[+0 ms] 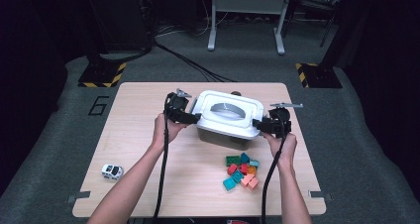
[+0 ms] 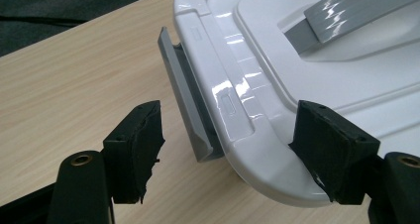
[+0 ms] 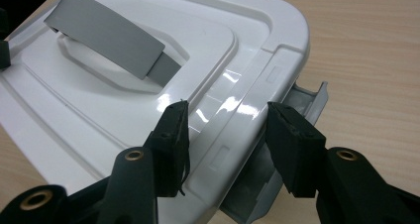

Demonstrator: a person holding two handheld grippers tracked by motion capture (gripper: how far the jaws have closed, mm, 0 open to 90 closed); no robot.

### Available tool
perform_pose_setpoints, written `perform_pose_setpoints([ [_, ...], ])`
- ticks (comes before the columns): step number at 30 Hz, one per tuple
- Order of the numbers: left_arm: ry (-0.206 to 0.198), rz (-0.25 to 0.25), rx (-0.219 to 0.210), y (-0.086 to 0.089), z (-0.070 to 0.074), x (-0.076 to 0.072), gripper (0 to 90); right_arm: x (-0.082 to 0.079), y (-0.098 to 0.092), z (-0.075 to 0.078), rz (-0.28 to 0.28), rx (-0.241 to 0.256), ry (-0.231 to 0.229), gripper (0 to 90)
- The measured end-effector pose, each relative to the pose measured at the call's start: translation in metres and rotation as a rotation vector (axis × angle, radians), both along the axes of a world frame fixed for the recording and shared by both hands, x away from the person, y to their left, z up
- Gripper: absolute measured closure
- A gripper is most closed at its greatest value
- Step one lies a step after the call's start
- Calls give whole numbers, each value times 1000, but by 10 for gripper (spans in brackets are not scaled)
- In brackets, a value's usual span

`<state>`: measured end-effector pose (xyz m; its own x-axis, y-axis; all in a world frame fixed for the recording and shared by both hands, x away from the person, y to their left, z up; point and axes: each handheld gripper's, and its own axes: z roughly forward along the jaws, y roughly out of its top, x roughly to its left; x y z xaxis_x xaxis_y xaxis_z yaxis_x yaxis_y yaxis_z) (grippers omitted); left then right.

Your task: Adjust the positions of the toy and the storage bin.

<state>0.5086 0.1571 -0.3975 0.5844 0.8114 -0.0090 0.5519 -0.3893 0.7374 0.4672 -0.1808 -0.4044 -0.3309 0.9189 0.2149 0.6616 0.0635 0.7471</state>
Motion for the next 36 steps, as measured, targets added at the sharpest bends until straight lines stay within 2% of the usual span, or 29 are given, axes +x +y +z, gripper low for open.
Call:
perform_pose_setpoints([
  [2,6,-1,-20,1,-1,-3,273,3,3,1,6,-7,5,525],
  [5,13,-9,-20,3,-1,-5,274,6,7,3,19,-23,6,538],
  [7,32,-21,-37,5,-1,-7,273,8,9,3,34,-39,0,543],
  [15,28,-16,-33,15,-2,-17,273,15,15,3,81,-31,7,546],
  [19,21,-1,-50,20,-3,-24,273,19,19,4,116,-47,-2,549],
  [24,17,5,-44,28,-3,-30,272,22,27,5,133,-68,-4,549],
  [25,13,9,-57,28,-4,-30,272,24,28,5,136,-69,-14,548],
  [27,10,7,-47,29,-3,-29,270,24,32,4,126,-71,-14,515],
  [30,-5,8,-41,31,-2,-27,260,20,35,4,110,-84,-41,512],
  [34,-7,31,-108,37,-3,-18,258,11,30,7,59,-64,-108,515],
  [36,-12,27,-96,40,-1,-15,259,6,24,11,27,-53,-137,522],
])
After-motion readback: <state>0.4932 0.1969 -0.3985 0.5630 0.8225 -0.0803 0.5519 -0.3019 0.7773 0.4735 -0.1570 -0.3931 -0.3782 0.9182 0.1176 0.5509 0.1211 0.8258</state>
